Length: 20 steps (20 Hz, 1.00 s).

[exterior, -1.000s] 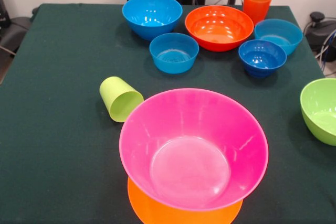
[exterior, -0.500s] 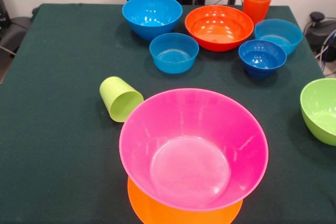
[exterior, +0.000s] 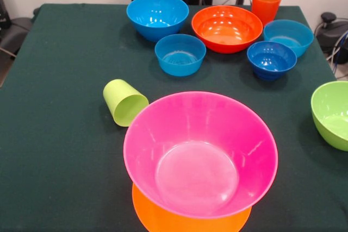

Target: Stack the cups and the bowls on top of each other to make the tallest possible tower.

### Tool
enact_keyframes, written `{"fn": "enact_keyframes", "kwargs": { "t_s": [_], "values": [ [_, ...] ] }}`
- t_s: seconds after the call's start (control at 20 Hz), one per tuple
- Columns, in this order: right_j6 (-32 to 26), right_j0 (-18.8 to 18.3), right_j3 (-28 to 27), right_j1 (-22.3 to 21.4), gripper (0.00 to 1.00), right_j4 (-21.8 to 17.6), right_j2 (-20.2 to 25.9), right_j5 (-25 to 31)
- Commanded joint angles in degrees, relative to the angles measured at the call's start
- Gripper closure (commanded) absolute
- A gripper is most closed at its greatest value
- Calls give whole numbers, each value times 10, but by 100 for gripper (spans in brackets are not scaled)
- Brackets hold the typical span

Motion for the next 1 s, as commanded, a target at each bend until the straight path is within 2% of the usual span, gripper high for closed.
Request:
{"fn": "enact_keyframes", "kwargs": {
  "t_s": [0.05,0.7,1.0],
  "values": [
    [6,-16,-41,9,0,-22,21,77],
    [-3,-20,-81,77,0,-42,-12,30],
    [6,-11,-103,112,0,-44,-21,9]
  ]
}}
